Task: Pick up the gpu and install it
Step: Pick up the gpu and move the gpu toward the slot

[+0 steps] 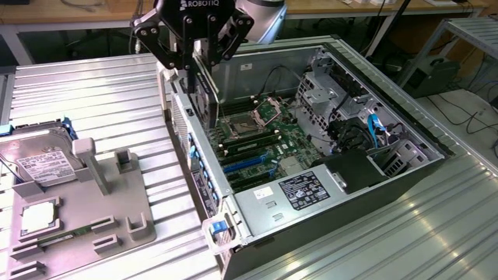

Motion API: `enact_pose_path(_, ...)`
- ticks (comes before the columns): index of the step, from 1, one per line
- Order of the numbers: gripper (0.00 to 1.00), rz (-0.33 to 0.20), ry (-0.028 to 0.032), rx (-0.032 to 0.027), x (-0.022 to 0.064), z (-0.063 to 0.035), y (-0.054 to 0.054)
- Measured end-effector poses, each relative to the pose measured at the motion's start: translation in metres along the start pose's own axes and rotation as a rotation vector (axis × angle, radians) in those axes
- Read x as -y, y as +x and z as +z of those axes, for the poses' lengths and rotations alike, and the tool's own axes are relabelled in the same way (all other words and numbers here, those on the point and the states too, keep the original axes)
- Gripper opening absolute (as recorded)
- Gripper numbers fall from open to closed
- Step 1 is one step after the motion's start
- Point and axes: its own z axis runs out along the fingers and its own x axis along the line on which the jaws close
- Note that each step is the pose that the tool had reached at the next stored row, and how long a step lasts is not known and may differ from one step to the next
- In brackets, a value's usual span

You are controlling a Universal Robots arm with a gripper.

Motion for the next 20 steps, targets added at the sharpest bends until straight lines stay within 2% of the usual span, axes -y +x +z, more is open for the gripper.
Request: enact_pose_path(20, 0.28, 0.000, 0.0000, 0.0000, 0.0009, 0.0007, -0.030)
